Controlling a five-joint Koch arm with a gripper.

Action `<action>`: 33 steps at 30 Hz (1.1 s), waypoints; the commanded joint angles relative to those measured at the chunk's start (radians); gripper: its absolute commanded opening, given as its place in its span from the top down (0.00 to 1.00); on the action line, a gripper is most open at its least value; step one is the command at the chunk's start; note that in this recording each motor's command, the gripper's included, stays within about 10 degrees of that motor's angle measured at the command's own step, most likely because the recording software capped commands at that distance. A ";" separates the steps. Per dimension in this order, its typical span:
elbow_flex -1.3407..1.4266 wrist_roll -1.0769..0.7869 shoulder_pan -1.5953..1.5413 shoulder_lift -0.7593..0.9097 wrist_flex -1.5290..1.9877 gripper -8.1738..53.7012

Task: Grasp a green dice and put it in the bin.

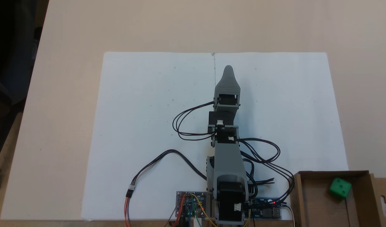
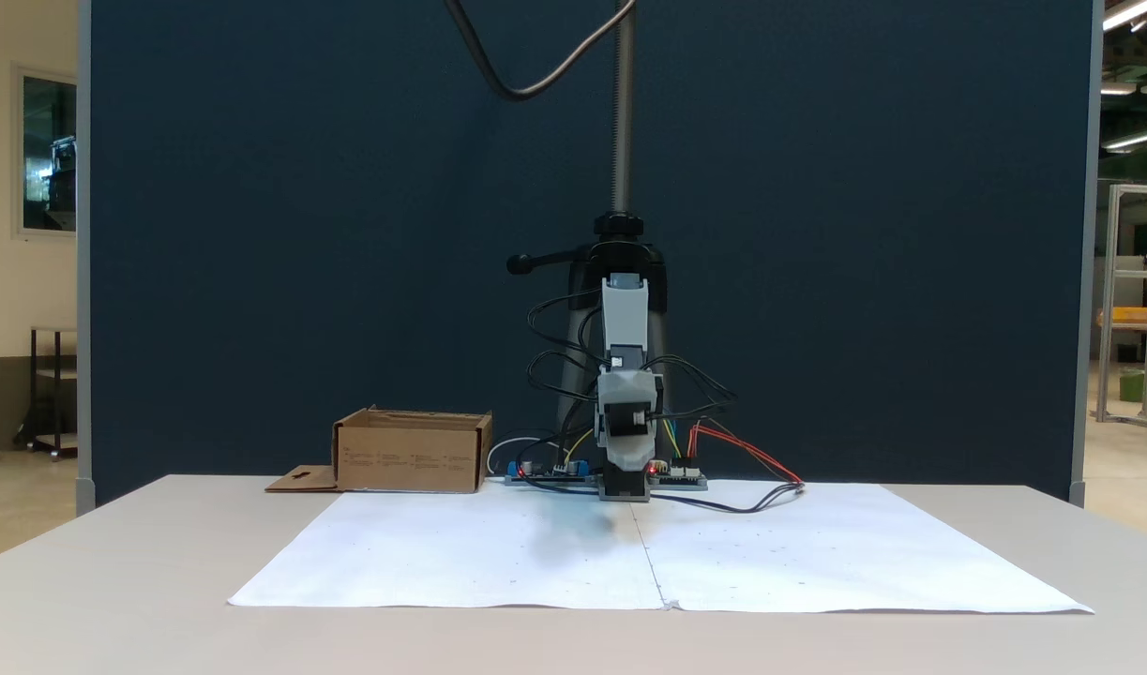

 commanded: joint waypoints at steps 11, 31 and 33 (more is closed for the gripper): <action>0.258 -0.103 0.026 0.054 -0.397 0.18; 0.428 -0.147 0.041 0.209 -0.945 0.16; 0.428 -0.147 0.041 0.209 -0.974 0.15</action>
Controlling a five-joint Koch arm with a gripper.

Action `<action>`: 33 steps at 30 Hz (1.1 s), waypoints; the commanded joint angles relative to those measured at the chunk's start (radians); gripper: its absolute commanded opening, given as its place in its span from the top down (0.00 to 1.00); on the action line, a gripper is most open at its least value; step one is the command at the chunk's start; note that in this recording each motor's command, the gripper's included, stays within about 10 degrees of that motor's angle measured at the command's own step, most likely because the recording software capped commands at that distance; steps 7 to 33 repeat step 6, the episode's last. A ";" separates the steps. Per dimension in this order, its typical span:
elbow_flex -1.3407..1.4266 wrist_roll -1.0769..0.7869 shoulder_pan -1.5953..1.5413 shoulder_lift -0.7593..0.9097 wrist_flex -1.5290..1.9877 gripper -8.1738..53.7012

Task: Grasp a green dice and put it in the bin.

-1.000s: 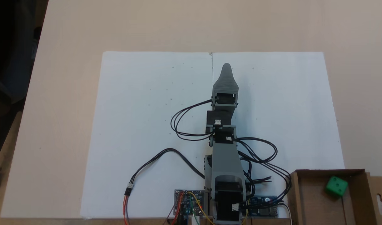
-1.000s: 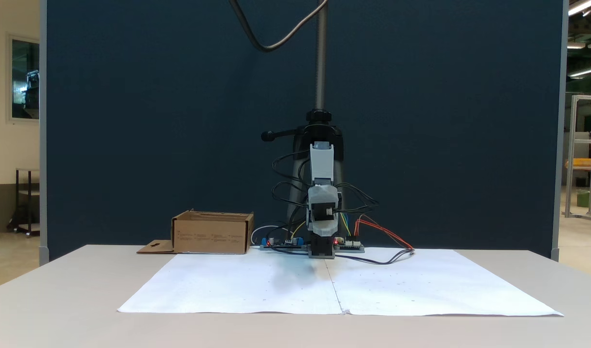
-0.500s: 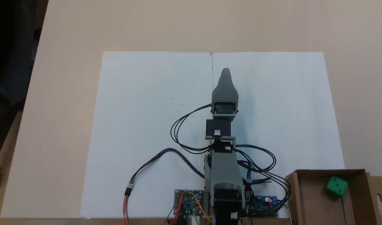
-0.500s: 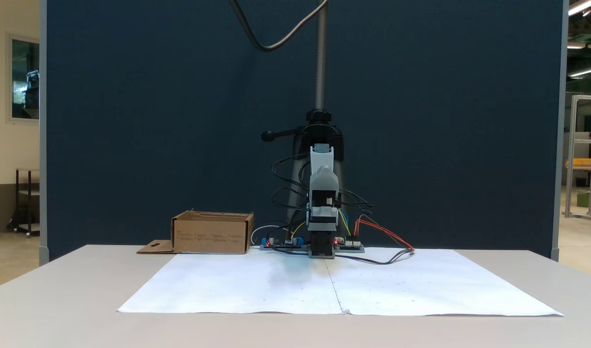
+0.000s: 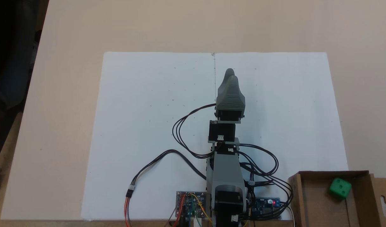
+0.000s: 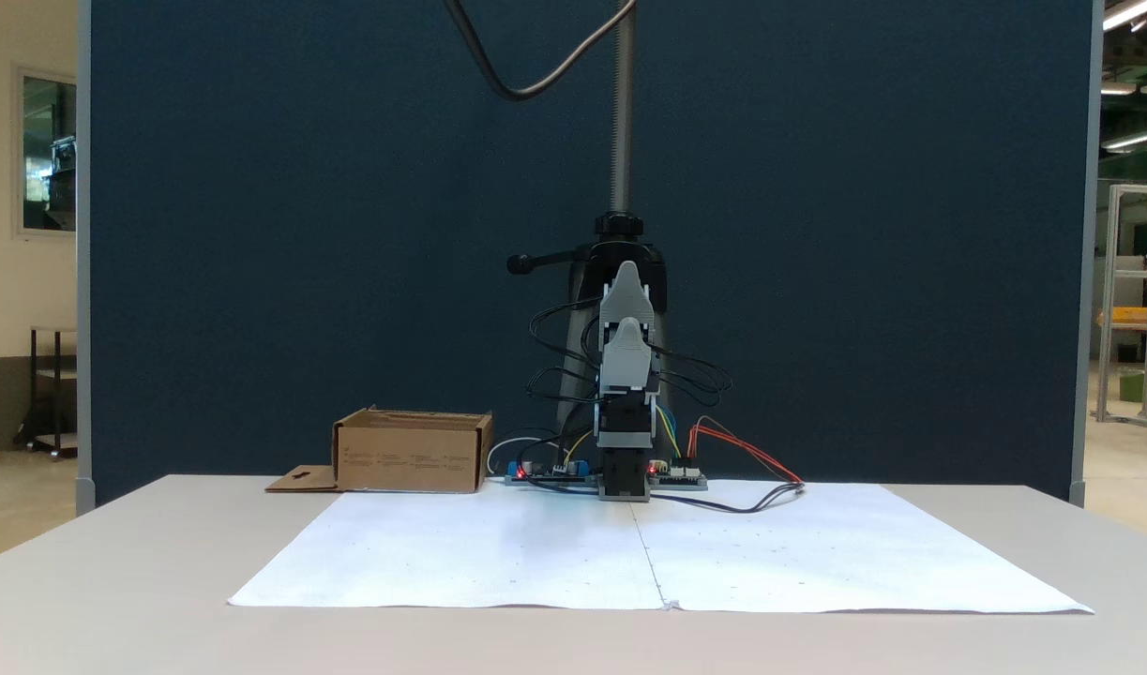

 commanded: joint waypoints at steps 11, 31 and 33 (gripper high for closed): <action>0.175 -0.077 0.008 0.103 -0.117 0.15; 0.175 -0.077 0.008 0.103 -0.117 0.15; 0.175 -0.077 0.008 0.103 -0.117 0.15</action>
